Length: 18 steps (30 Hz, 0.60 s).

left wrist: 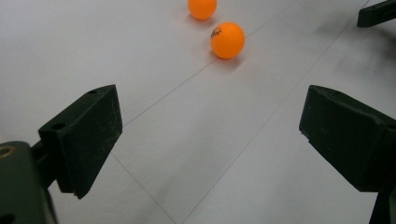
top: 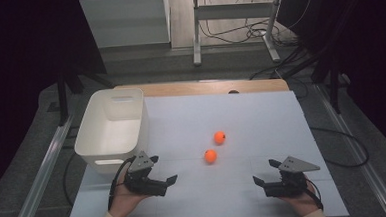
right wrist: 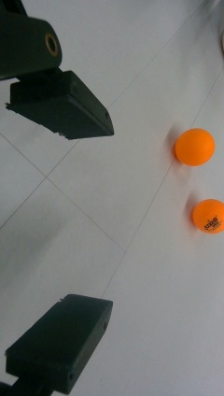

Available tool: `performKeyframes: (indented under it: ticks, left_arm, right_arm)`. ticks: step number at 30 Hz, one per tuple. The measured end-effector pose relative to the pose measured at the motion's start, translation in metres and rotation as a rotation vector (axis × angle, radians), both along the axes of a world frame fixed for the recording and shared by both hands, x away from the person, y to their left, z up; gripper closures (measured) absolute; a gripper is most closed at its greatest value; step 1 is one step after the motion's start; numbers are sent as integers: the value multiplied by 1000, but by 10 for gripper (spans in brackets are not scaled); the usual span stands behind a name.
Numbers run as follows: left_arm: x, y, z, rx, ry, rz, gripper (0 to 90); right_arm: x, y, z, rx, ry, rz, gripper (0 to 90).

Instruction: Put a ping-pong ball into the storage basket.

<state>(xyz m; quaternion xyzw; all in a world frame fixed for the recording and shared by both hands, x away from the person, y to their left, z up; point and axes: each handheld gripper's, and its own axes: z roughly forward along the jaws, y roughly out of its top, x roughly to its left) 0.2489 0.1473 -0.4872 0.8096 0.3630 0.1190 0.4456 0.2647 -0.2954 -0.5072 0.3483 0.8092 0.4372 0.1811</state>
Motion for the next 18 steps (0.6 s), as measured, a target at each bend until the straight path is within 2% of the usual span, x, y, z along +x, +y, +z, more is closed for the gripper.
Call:
performKeyframes:
  ticks: [18]
  left_arm:
    - [11, -16, 11, -17, -4, -41, 70]
  right_arm:
    - [0, 0, -1, -4, 2, -1, 148]
